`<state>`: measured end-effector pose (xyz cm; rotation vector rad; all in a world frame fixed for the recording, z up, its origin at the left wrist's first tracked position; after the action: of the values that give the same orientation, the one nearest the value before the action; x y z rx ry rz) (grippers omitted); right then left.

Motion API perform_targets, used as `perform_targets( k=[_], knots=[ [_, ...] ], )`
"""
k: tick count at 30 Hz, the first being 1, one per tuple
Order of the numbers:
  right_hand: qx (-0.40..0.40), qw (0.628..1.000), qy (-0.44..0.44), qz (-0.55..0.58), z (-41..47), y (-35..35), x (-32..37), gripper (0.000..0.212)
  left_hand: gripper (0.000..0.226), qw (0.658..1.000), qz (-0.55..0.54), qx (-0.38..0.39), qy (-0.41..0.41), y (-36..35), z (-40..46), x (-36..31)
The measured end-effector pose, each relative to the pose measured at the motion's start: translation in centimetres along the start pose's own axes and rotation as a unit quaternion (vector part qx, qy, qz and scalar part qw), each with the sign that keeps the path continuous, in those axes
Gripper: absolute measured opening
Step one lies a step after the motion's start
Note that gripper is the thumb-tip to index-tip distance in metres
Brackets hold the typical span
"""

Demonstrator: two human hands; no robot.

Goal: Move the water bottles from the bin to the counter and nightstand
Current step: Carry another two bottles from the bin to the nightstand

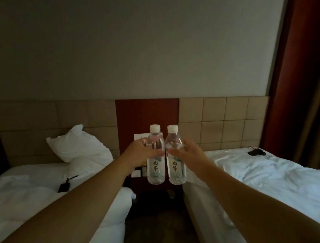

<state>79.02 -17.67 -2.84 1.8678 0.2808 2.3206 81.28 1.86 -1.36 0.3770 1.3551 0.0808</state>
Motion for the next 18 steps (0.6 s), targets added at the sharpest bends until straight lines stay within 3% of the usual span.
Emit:
perform_targets(
  k=[10,15,18],
  knots=[
    [-0.004,0.999,0.035,-0.017,24.8,0.4,-4.8,0.03,0.067,1.0,0.009,-0.012,-0.019,3.7,23.9,5.1],
    [-0.007,1.0,0.027,0.006,35.6,0.5,-8.1,0.03,0.048,0.999,0.024,-0.023,-0.015,4.9,35.2,7.3],
    [0.009,1.0,0.02,0.004,41.9,0.6,-11.0,0.033,0.048,0.999,0.025,-0.04,-0.007,4.9,41.7,10.5]
  ],
)
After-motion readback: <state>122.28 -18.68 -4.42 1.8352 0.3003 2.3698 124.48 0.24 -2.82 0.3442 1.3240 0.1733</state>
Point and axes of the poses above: each hand's wrist, its own z-axis towards the middle knuckle, its own y-axis out of the back of the hand, x = y × z, the point moved 4 cm from there along z, towards the middle knuckle, and after that the axes turned 2 degrees about -y, right-handed, at the moved point
